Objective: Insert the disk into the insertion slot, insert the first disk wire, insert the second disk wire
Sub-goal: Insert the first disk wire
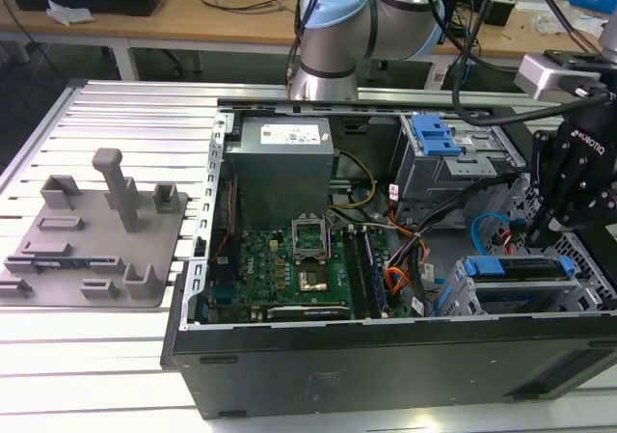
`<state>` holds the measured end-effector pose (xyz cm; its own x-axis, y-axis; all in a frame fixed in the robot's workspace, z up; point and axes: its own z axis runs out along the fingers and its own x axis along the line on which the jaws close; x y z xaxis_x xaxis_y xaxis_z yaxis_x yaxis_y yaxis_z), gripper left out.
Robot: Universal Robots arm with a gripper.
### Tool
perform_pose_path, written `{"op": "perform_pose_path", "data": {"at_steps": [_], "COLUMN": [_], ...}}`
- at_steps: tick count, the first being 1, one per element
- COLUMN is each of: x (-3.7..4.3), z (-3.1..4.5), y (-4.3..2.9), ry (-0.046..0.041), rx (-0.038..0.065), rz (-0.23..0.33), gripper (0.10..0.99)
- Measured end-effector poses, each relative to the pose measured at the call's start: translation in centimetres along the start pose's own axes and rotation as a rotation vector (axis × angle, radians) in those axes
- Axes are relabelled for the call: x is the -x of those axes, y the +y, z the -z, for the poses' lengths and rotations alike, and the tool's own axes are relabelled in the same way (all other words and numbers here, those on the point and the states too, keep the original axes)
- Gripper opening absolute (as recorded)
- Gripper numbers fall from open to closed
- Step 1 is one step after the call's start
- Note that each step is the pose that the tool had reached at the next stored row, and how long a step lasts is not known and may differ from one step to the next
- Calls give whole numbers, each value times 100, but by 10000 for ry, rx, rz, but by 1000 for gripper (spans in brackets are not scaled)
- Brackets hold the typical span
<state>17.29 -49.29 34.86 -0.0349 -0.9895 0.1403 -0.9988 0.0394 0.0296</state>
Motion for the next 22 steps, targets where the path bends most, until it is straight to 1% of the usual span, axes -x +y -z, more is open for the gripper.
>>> {"op": "perform_pose_path", "data": {"at_steps": [3, 4, 6, 10, 13, 16, 19, 22], "x": [-37, -66, -94, -95, -115, -196, -274, -274], "z": [-4, 0, 0, 0, 1, 13, 2, 2], "y": [-2, -3, -4, -4, -11, -23, -26, -26], "ry": [-405, -599, -691, -695, -695, -695, -702, -703], "rx": [-3, -1, 3, 2, 3, 4, 4, 4], "rz": [13, 20, 23, 23, 22, 24, 25, 25], "gripper": [165, 165, 165, 165, 165, 165, 165, 165]}}
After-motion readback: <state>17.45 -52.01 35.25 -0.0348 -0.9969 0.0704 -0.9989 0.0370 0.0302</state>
